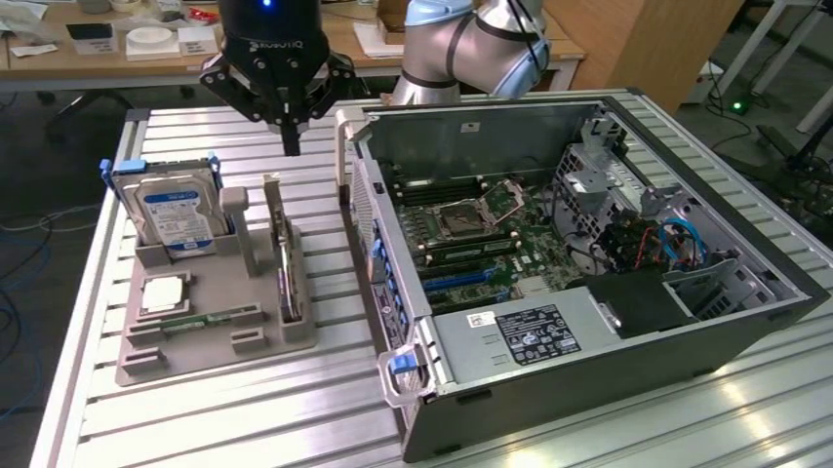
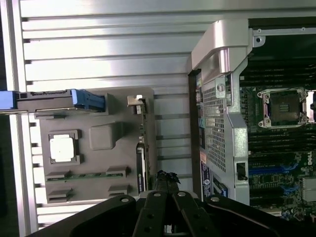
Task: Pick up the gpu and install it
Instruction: 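Reach for the gpu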
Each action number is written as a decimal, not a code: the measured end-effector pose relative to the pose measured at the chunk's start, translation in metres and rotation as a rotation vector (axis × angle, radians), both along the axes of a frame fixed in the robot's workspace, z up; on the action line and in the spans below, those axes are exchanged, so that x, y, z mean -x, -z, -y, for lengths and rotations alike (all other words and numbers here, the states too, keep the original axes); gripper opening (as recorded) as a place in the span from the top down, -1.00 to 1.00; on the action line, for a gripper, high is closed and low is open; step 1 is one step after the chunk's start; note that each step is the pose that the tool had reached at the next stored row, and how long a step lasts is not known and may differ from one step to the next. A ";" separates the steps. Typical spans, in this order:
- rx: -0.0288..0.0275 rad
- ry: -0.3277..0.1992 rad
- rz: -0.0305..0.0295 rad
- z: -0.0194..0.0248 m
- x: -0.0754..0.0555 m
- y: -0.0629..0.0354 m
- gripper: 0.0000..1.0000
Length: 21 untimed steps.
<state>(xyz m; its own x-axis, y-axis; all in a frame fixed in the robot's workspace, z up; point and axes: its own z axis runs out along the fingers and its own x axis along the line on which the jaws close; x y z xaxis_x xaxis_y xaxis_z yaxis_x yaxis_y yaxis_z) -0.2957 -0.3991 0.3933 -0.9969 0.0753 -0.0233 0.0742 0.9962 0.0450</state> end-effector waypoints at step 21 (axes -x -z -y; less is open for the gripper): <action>0.0000 0.000 0.0000 0.0001 0.020 0.0000 0.79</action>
